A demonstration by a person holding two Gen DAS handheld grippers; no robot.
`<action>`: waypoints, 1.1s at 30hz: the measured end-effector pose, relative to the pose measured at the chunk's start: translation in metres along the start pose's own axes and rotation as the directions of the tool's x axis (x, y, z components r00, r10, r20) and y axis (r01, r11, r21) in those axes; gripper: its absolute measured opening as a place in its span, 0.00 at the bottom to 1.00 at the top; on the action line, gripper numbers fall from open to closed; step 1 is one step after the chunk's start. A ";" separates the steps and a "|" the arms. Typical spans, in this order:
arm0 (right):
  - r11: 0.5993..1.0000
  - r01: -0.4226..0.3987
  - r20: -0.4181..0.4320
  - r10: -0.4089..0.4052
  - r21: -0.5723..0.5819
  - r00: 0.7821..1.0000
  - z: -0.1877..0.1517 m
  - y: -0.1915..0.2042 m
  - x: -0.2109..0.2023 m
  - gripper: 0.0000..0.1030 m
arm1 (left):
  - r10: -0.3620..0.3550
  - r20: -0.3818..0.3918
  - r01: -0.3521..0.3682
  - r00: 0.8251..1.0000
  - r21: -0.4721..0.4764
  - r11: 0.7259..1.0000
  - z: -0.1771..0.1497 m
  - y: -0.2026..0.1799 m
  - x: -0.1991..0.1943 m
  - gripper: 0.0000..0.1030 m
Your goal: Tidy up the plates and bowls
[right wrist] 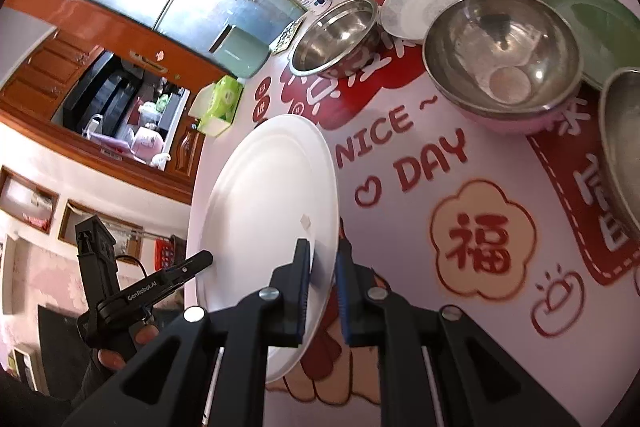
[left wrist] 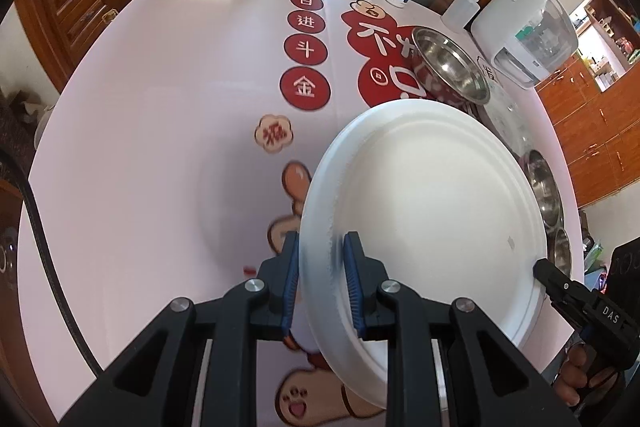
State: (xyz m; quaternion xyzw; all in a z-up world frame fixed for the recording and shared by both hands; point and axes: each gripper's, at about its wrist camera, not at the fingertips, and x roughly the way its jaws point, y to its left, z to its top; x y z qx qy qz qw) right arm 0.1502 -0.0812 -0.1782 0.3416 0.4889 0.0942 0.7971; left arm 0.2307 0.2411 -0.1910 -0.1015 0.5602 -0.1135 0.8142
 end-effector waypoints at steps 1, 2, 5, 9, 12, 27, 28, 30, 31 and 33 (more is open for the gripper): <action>1.000 0.000 -0.005 0.000 -0.008 1.000 -0.003 0.000 -0.004 0.12 | 0.002 0.004 -0.002 1.000 -0.003 1.000 -0.006 -0.001 -0.004 0.19; 1.000 -0.001 -0.009 0.001 -0.013 1.000 -0.005 -0.001 -0.007 0.12 | 0.006 0.008 -0.006 1.000 -0.007 1.000 -0.011 -0.003 -0.007 0.19; 0.999 -0.006 -0.017 0.006 -0.037 1.000 -0.015 -0.002 -0.021 0.12 | 0.019 0.017 -0.019 1.000 -0.019 1.000 -0.030 -0.008 -0.020 0.19; 0.998 -0.024 -0.023 0.022 -0.065 0.999 -0.029 -0.007 -0.044 0.12 | 0.034 0.035 -0.032 0.999 -0.045 0.998 -0.055 -0.017 -0.039 0.19; 0.997 -0.035 -0.023 0.033 -0.070 0.999 -0.037 -0.013 -0.059 0.12 | 0.037 0.053 -0.034 0.998 -0.056 0.998 -0.073 -0.027 -0.051 0.19; 0.997 -0.023 -0.017 0.022 -0.071 1.000 -0.072 -0.075 -0.140 0.12 | 0.049 0.073 -0.048 0.996 -0.012 0.999 -0.152 -0.103 -0.073 0.19; 0.998 -0.022 -0.018 0.020 -0.067 1.000 -0.074 -0.080 -0.144 0.12 | 0.050 0.070 -0.049 0.996 -0.007 0.999 -0.158 -0.109 -0.072 0.19; 0.998 -0.012 -0.023 0.011 -0.058 1.000 -0.077 -0.091 -0.152 0.12 | 0.050 0.064 -0.051 0.997 0.001 0.999 -0.167 -0.120 -0.069 0.19; 0.999 -0.006 -0.026 0.005 -0.054 1.000 -0.079 -0.095 -0.154 0.12 | 0.051 0.060 -0.052 0.997 0.004 0.999 -0.171 -0.125 -0.068 0.19; 0.999 0.006 -0.032 -0.007 -0.034 0.999 -0.083 -0.109 -0.159 0.12 | 0.055 0.049 -0.055 0.997 0.013 0.998 -0.179 -0.135 -0.063 0.19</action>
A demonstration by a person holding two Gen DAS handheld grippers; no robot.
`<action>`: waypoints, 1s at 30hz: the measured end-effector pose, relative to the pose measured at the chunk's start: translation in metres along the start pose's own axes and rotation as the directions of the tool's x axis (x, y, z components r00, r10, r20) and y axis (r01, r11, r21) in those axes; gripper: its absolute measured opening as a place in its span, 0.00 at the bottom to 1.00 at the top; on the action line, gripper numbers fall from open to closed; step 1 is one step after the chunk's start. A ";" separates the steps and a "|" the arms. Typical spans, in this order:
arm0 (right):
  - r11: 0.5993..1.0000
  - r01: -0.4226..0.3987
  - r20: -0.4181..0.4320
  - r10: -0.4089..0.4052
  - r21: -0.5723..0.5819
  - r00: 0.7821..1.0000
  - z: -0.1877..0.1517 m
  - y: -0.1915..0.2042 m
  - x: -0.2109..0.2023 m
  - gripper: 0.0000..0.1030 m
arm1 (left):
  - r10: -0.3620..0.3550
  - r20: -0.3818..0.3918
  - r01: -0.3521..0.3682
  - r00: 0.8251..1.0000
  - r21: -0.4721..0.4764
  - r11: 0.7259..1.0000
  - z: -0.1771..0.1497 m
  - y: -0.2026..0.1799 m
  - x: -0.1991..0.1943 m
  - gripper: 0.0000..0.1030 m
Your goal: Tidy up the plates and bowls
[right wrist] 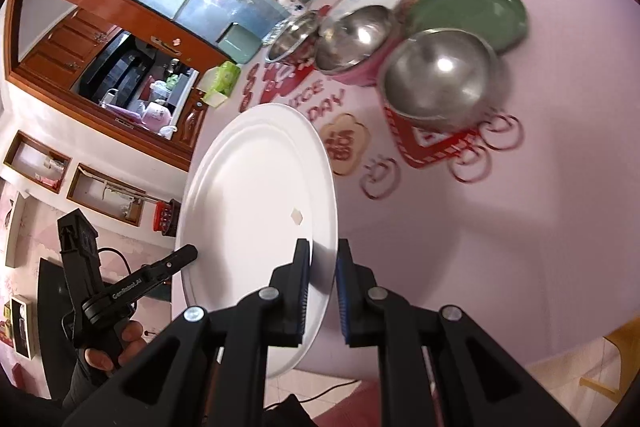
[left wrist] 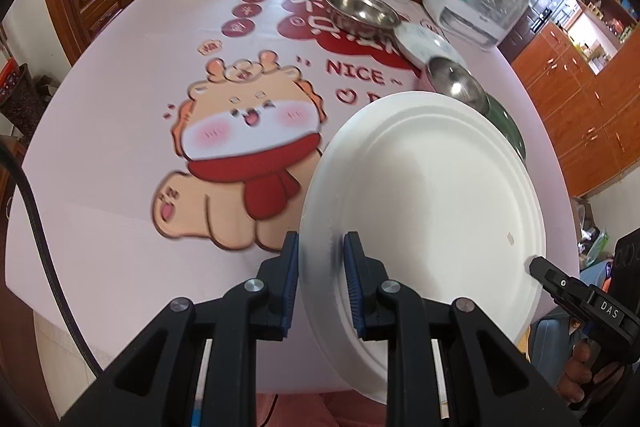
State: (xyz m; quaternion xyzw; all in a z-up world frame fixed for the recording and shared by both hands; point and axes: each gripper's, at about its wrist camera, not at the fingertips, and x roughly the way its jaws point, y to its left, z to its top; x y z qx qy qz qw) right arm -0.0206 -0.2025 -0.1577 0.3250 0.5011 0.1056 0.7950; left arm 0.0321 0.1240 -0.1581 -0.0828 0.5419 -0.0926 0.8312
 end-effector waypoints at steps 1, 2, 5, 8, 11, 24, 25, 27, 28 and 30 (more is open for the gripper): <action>1.000 0.001 -0.003 -0.001 0.008 1.000 -0.001 -0.005 -0.001 0.12 | 0.003 -0.006 -0.003 1.000 0.005 1.000 -0.003 -0.005 0.002 0.19; 1.000 0.002 -0.009 -0.002 0.021 1.000 -0.003 -0.011 -0.003 0.12 | 0.007 -0.013 -0.007 1.000 0.011 1.000 -0.006 -0.009 0.004 0.19; 0.998 0.012 -0.025 -0.010 0.062 1.000 -0.007 -0.030 -0.006 0.12 | 0.011 -0.036 -0.010 0.999 0.029 1.000 -0.013 -0.022 0.013 0.19; 0.995 0.025 -0.043 -0.021 0.096 0.999 -0.008 -0.045 -0.004 0.12 | 0.021 -0.060 -0.018 0.998 0.047 0.999 -0.016 -0.033 0.022 0.19; 0.991 0.046 -0.068 -0.038 0.125 0.997 -0.008 -0.059 0.001 0.12 | 0.038 -0.081 -0.033 0.996 0.067 0.997 -0.016 -0.043 0.035 0.19; 0.977 0.105 -0.133 -0.081 0.187 0.988 -0.001 -0.086 0.020 0.12 | 0.083 -0.172 -0.062 0.982 0.126 0.990 -0.008 -0.061 0.082 0.19; 0.976 0.111 -0.137 -0.086 0.188 0.987 0.000 -0.088 0.021 0.12 | 0.086 -0.178 -0.063 0.980 0.129 0.990 -0.008 -0.062 0.085 0.19; 0.974 0.126 -0.139 -0.100 0.189 0.985 0.002 -0.089 0.022 0.12 | 0.091 -0.189 -0.066 0.978 0.138 0.988 -0.007 -0.064 0.090 0.19; 0.973 0.136 -0.141 -0.110 0.188 0.984 0.004 -0.089 0.022 0.12 | 0.092 -0.196 -0.065 0.976 0.141 0.988 -0.007 -0.065 0.093 0.20; 0.970 0.153 -0.147 -0.127 0.187 0.981 0.005 -0.091 0.024 0.12 | 0.100 -0.211 -0.069 0.972 0.149 0.986 -0.008 -0.068 0.099 0.21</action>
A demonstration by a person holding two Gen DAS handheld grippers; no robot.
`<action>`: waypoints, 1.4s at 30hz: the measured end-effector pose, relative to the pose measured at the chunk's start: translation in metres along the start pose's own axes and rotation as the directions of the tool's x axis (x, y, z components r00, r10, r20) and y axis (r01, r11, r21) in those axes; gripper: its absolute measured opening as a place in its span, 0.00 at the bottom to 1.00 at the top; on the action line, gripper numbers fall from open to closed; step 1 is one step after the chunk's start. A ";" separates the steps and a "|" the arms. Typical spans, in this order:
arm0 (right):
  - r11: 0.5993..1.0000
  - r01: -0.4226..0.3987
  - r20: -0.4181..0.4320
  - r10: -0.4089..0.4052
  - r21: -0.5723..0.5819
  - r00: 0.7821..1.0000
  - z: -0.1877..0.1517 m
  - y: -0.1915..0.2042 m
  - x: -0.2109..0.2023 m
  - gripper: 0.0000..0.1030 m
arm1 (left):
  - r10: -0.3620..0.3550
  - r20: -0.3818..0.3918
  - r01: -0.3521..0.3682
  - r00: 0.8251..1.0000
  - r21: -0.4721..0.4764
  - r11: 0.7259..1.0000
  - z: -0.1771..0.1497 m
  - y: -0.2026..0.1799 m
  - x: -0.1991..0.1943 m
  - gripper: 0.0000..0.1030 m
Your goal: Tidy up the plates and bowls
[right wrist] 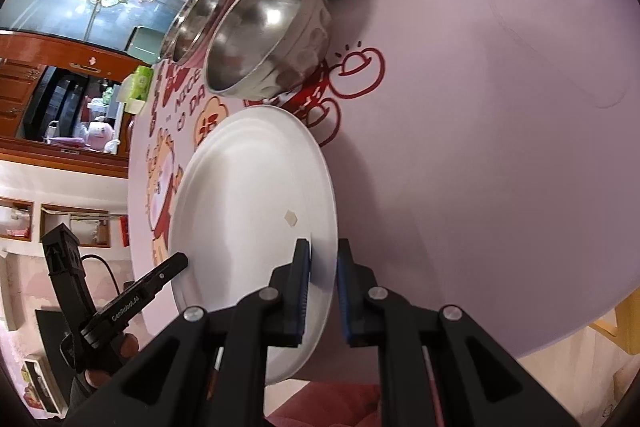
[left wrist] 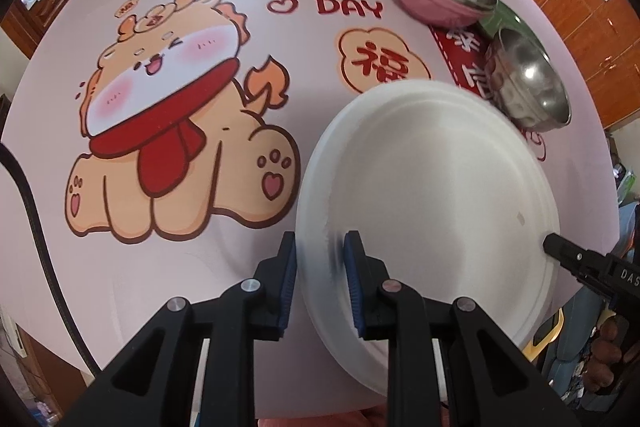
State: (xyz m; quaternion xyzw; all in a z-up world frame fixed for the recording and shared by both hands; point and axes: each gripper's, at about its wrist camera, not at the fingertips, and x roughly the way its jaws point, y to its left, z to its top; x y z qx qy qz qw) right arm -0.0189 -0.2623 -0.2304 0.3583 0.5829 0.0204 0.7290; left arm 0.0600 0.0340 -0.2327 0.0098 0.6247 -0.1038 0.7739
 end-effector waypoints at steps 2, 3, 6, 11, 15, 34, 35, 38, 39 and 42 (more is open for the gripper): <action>1.000 0.009 -0.005 -0.009 0.000 1.000 0.001 -0.001 0.002 0.12 | 0.009 -0.011 -0.009 1.000 0.007 1.000 0.000 -0.001 0.004 0.21; 1.000 0.013 -0.006 -0.013 -0.002 1.000 0.002 -0.001 0.002 0.13 | 0.010 -0.017 -0.010 1.000 0.008 1.000 0.000 -0.001 0.007 0.21; 1.000 0.024 -0.009 -0.024 -0.009 1.000 0.002 -0.001 0.004 0.13 | 0.007 -0.025 -0.007 1.000 0.003 1.000 0.001 -0.001 0.011 0.21; 0.997 0.060 -0.009 -0.060 -0.040 0.998 0.002 0.004 0.006 0.15 | 0.009 -0.020 -0.009 1.000 0.012 1.000 0.001 -0.002 0.013 0.22; 0.997 0.061 -0.005 -0.062 -0.045 0.998 0.002 0.004 0.005 0.16 | 0.016 -0.010 -0.016 1.000 0.011 1.000 -0.002 -0.004 0.014 0.29; 0.997 0.075 0.048 -0.074 -0.034 0.996 0.004 -0.006 -0.012 0.32 | 0.135 0.062 -0.133 0.989 -0.045 0.990 -0.007 0.003 -0.008 0.57; 0.996 0.082 0.054 -0.080 -0.036 0.995 0.003 -0.006 -0.013 0.32 | 0.145 0.066 -0.142 0.987 -0.049 0.989 -0.007 0.004 -0.010 0.57; 0.992 0.112 0.078 -0.107 -0.056 0.991 0.003 -0.004 -0.019 0.34 | 0.163 0.076 -0.159 0.984 -0.059 0.986 -0.007 0.005 -0.017 0.57; 0.991 0.120 0.084 -0.115 -0.064 0.990 0.003 -0.004 -0.021 0.35 | 0.162 0.074 -0.157 0.984 -0.066 0.985 -0.008 0.007 -0.020 0.58; 0.984 0.153 0.106 -0.143 -0.095 0.984 0.001 0.000 -0.027 0.37 | 0.147 0.084 -0.140 0.986 -0.081 0.987 -0.011 0.011 -0.031 0.58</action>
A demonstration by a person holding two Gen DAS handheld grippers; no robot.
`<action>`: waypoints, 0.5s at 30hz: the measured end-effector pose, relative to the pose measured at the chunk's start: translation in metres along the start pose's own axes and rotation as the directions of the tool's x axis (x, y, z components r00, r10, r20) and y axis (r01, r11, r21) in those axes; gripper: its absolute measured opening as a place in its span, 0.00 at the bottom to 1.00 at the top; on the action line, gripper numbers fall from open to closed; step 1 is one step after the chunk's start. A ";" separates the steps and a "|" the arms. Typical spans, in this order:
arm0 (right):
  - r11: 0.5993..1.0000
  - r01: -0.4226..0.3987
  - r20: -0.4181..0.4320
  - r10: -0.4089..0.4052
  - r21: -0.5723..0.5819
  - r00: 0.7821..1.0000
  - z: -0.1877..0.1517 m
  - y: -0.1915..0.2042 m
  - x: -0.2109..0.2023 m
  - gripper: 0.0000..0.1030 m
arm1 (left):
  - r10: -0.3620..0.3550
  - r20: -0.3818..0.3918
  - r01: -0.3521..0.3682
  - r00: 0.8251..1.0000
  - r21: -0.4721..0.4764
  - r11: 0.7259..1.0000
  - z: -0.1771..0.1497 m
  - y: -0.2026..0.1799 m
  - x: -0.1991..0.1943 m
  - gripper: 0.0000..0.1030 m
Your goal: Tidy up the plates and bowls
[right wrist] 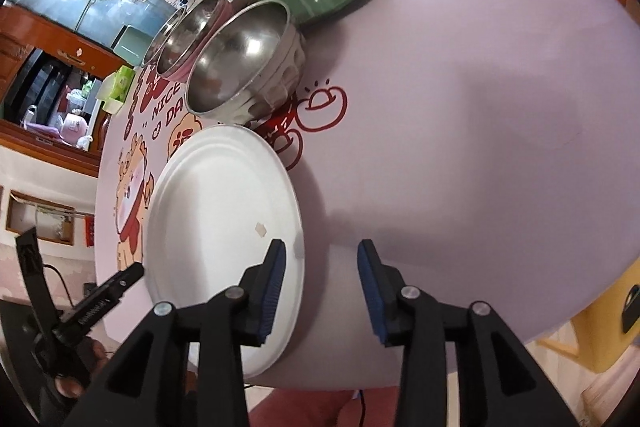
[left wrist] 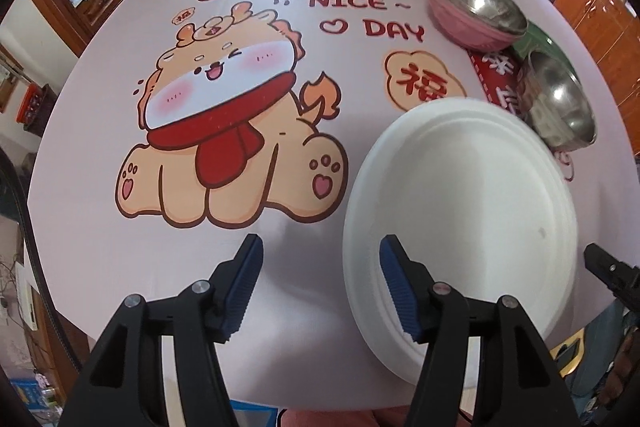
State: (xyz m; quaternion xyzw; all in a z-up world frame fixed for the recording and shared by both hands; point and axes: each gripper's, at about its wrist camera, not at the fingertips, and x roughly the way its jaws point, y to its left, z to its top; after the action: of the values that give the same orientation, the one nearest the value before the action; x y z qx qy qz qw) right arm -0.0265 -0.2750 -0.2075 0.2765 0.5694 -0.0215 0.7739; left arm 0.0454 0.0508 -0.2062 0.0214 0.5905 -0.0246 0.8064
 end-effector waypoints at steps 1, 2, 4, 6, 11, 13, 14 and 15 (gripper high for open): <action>1.000 0.007 0.004 -0.007 -0.007 1.000 0.000 0.000 -0.001 0.38 | 0.003 0.010 -0.003 1.000 -0.006 1.000 0.002 0.000 -0.003 0.58; 1.000 0.016 0.011 -0.016 -0.016 1.000 0.000 0.002 -0.004 0.39 | 0.006 0.020 -0.006 1.000 -0.011 1.000 0.003 0.001 -0.006 0.59; 0.999 0.032 0.029 -0.031 -0.027 0.999 0.000 0.005 -0.010 0.41 | 0.007 0.041 -0.007 0.999 -0.015 1.000 0.007 0.003 -0.014 0.62; 0.999 0.039 0.045 -0.037 -0.028 0.998 0.000 0.008 -0.014 0.42 | 0.007 0.062 -0.006 0.998 -0.012 1.000 0.012 0.006 -0.022 0.63; 0.998 0.060 0.094 -0.059 -0.013 0.994 0.003 0.016 -0.026 0.44 | 0.009 0.097 -0.009 0.995 -0.005 1.000 0.028 0.012 -0.035 0.64; 0.997 0.081 0.109 -0.080 -0.009 0.991 0.005 0.019 -0.031 0.45 | -0.004 0.110 0.004 0.994 -0.001 1.000 0.035 0.014 -0.040 0.64; 0.996 0.088 0.114 -0.087 -0.006 0.990 0.005 0.021 -0.032 0.46 | -0.011 0.118 0.011 0.993 0.001 1.000 0.038 0.015 -0.042 0.64; 0.995 0.097 0.121 -0.097 0.002 0.988 0.006 0.022 -0.035 0.46 | -0.018 0.126 0.018 0.992 0.006 1.000 0.043 0.017 -0.043 0.64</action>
State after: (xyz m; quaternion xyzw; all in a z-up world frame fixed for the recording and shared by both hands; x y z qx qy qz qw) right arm -0.0257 -0.2685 -0.1662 0.2450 0.5343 -0.0747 0.8056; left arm 0.0740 0.0656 -0.1518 0.0163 0.5384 -0.0346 0.8418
